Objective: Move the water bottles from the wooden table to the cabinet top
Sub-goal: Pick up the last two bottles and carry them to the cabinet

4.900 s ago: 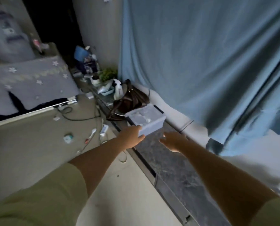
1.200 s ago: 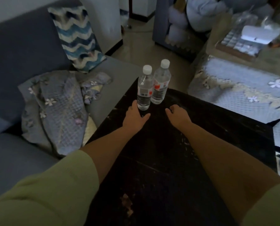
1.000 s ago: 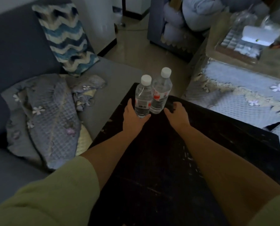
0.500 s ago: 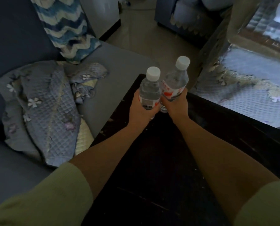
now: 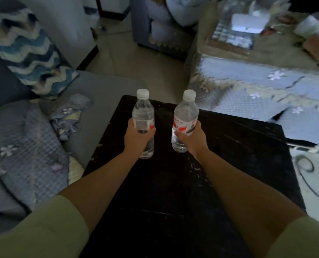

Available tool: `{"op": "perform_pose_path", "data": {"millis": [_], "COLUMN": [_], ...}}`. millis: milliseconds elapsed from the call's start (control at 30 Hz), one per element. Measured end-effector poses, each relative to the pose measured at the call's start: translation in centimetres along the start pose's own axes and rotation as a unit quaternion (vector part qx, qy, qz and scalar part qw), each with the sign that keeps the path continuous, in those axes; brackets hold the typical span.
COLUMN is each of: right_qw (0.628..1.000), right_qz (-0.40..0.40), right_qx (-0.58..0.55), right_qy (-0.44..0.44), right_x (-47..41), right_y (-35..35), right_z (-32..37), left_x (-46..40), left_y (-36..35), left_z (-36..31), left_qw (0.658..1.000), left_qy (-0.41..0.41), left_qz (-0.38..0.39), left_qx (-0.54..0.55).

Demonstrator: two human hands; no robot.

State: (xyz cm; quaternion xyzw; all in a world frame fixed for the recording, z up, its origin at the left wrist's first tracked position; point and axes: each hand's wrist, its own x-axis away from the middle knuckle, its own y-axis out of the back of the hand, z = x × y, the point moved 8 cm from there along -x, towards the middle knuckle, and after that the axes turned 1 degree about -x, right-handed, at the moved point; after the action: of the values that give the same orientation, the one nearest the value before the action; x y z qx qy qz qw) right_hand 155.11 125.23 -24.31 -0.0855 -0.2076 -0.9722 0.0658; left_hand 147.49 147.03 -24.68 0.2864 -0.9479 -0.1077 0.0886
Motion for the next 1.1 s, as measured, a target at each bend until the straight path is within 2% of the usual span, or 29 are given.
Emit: {"op": "perform_pose_path", "data": {"millis": [233, 533, 867, 1033, 1100], "right_qw": [0.998, 0.988, 0.951, 0.913, 0.898], "right_qz": [-0.04, -0.115, -0.262, -0.352, -0.38], "right_qx": [-0.002, -0.002, -0.032, -0.042, -0.052], "right_qy": [-0.051, -0.101, -0.159, -0.201, -0.217], "right_x": [7.5, 22.6, 47.4, 59.2, 63.0], "right_y": [10.4, 26.9, 43.8, 49.2, 50.5], "right_z": [-4.7, -11.6, -20.3, -24.0, -25.2], "left_x": [7.7, 23.6, 49.2, 62.3, 66.1], "left_y": [-6.6, -18.5, -32.1, -36.5, -37.6], "left_z": [-2.2, -7.3, -11.3, -11.8, -11.9], "left_qw": [0.993, 0.963, 0.881, 0.811, 0.794], "left_qy": [0.009, -0.039, -0.134, -0.186, -0.193], "left_qz": [0.109, 0.258, 0.439, 0.536, 0.558], "left_qx": [-0.041, -0.059, -0.114, -0.142, -0.146]}}
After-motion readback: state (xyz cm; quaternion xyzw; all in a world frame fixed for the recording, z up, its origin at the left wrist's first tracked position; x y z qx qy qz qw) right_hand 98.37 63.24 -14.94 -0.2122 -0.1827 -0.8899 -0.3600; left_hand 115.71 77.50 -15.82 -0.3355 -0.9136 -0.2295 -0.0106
